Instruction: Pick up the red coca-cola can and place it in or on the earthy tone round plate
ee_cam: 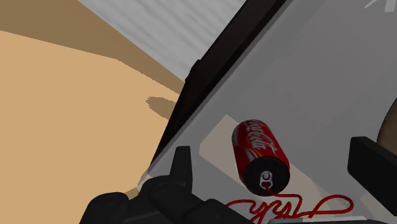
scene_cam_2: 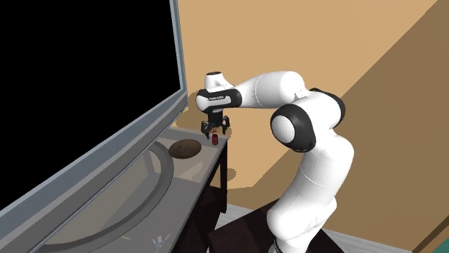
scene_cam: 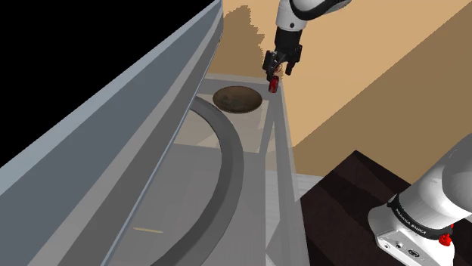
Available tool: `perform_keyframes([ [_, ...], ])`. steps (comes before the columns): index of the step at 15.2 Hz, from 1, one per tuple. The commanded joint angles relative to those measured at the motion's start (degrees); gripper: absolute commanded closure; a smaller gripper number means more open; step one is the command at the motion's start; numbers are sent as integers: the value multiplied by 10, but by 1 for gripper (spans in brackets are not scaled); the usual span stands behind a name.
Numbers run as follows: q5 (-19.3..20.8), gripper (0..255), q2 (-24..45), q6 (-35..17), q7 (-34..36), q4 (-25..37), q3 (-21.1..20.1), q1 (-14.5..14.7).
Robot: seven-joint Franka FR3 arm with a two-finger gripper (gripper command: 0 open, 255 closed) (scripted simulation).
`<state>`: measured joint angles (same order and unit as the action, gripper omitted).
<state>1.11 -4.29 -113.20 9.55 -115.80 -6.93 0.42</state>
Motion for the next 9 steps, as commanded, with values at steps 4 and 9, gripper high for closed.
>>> perform_keyframes([
  [4,2,0,9,-28,1,-19,0,0],
  [9,2,0,9,-28,1,-19,0,0],
])
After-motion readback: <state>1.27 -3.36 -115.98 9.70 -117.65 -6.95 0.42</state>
